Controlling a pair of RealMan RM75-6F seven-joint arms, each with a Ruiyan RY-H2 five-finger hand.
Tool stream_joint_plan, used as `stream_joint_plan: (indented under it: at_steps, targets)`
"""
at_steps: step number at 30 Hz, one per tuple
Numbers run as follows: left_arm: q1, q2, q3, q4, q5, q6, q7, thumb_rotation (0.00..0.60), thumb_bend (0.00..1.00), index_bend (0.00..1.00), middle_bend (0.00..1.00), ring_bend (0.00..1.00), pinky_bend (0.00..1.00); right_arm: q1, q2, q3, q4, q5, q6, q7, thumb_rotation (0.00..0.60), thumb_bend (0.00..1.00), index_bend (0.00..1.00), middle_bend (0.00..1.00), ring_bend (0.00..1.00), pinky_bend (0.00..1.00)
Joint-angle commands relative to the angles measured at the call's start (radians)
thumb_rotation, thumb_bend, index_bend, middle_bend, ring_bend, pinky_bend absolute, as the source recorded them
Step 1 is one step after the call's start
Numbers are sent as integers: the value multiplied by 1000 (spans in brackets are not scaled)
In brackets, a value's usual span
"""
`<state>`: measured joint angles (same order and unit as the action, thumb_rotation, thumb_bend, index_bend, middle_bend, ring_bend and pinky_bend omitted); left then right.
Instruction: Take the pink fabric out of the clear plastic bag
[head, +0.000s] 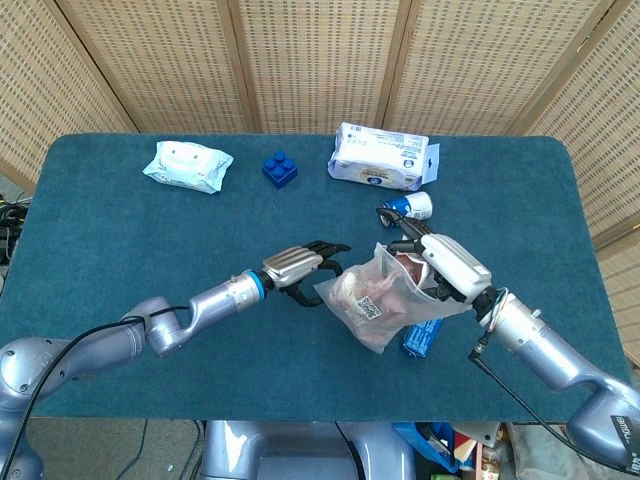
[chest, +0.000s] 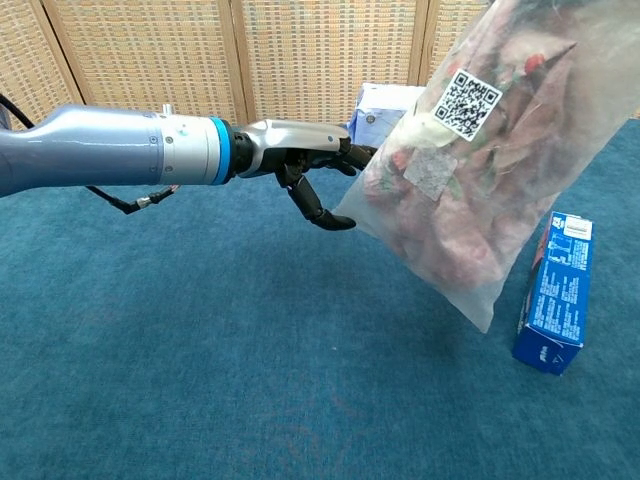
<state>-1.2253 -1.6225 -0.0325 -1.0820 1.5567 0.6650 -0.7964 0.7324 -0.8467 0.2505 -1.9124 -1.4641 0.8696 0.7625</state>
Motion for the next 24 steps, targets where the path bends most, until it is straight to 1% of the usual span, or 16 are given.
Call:
stream_joint_plan:
  at_steps: [1, 8, 13, 15, 18, 24]
  targets:
    - [-1, -3, -2, 2, -1, -1, -2, 600, 410, 424, 0, 0, 0, 0, 0, 0, 0, 1, 0, 0, 600, 627, 746, 0, 0, 0]
    - [-4, -9, -6, 9, -2, -4, -1, 600, 454, 521, 0, 0, 0, 0, -1, 0, 1, 1, 0, 1, 600, 626, 746, 0, 0, 0]
    - [-4, -16, -10, 14, -7, -9, 4, 600, 482, 655, 0, 0, 0, 0, 0, 0, 0, -1, 1, 4, 600, 626, 746, 0, 0, 0]
    - [-3, -19, -11, 18, -10, -11, 9, 600, 496, 693, 0, 0, 0, -1, -1, -1, 1, -2, 2, 5, 600, 626, 746, 0, 0, 0]
    - [-1, -20, -11, 22, -15, -15, 16, 600, 526, 728, 0, 0, 0, -3, -4, -3, 4, -1, 4, 6, 600, 626, 746, 0, 0, 0]
    - [21, 7, -1, 32, -23, -12, 42, 600, 541, 751, 0, 0, 0, -12, -29, -10, 28, 10, 15, 4, 600, 626, 746, 0, 0, 0]
